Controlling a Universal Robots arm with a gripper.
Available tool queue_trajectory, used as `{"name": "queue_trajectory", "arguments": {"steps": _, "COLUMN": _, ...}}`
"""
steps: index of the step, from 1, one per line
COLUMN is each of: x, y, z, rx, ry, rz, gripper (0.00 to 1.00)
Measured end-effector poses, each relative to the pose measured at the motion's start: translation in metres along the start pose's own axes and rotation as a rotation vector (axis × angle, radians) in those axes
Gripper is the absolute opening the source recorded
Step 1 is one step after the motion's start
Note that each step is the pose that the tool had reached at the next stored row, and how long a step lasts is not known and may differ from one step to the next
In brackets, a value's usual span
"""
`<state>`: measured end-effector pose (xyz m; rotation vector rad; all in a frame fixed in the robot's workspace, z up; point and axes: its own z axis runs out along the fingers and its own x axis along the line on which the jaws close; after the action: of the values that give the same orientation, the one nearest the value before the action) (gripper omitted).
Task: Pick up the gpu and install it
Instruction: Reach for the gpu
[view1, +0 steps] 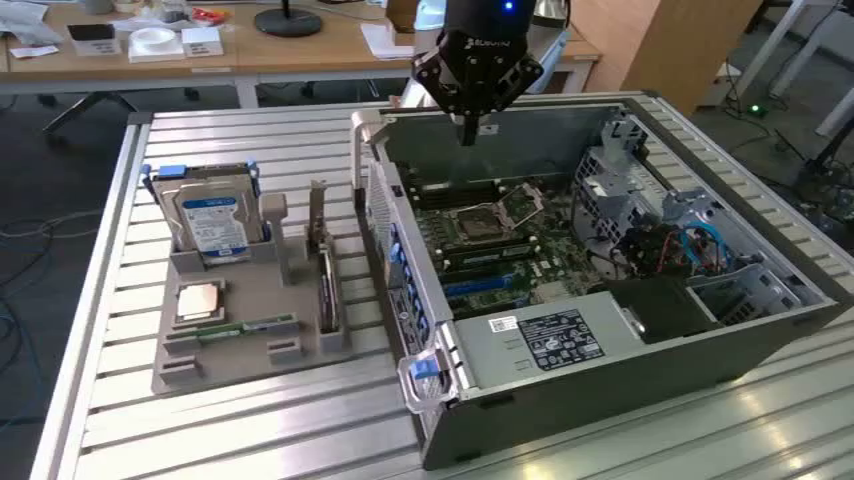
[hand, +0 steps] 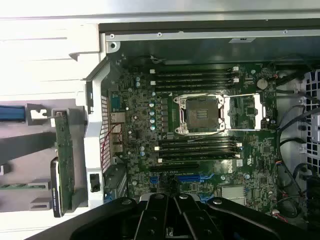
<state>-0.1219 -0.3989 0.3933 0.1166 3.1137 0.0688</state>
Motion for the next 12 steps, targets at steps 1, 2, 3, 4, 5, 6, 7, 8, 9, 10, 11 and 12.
{"name": "queue_trajectory", "arguments": {"steps": 1, "x": 0.0, "y": 0.0, "z": 0.0, "rx": 0.0, "ry": 0.0, "rz": 0.0, "gripper": 0.11}}
{"name": "queue_trajectory", "arguments": {"steps": 2, "x": 0.0, "y": 0.0, "z": 0.0, "rx": 0.0, "ry": -0.0001, "rz": 0.0, "gripper": 0.11}}
{"name": "queue_trajectory", "arguments": {"steps": 3, "x": 0.0, "y": 0.0, "z": 0.0, "rx": 0.0, "ry": 0.0, "rz": 0.0, "gripper": 0.11}}
{"name": "queue_trajectory", "arguments": {"steps": 4, "x": 0.0, "y": 0.0, "z": 0.0, "rx": 0.0, "ry": 0.0, "rz": 0.0, "gripper": 0.11}}
{"name": "queue_trajectory", "arguments": {"steps": 5, "x": 0.0, "y": 0.0, "z": 0.0, "rx": 0.0, "ry": 0.0, "rz": 0.0, "gripper": 0.11}}
{"name": "queue_trajectory", "arguments": {"steps": 6, "x": 0.0, "y": 0.0, "z": 0.0, "rx": 0.0, "ry": 0.0, "rz": 0.0, "gripper": 0.11}}
{"name": "queue_trajectory", "arguments": {"steps": 7, "x": 0.0, "y": 0.0, "z": 0.0, "rx": 0.0, "ry": 0.0, "rz": 0.0, "gripper": 0.11}}
{"name": "queue_trajectory", "arguments": {"steps": 8, "x": 0.0, "y": 0.0, "z": 0.0, "rx": 0.0, "ry": 0.0, "rz": 0.0, "gripper": 0.11}}
{"name": "queue_trajectory", "arguments": {"steps": 9, "x": 0.0, "y": 0.0, "z": 0.0, "rx": 0.0, "ry": 0.0, "rz": 0.0, "gripper": 0.11}}
{"name": "queue_trajectory", "arguments": {"steps": 10, "x": 0.0, "y": 0.0, "z": 0.0, "rx": 0.0, "ry": 0.0, "rz": 0.0, "gripper": 0.11}}
{"name": "queue_trajectory", "arguments": {"steps": 11, "x": 0.0002, "y": 0.0, "z": 0.0, "rx": -0.0001, "ry": -0.0001, "rz": 0.0, "gripper": 0.11}}
{"name": "queue_trajectory", "arguments": {"steps": 12, "x": 0.0006, "y": 0.0, "z": 0.0001, "rx": -0.0001, "ry": -0.0001, "rz": 0.0, "gripper": 0.11}}
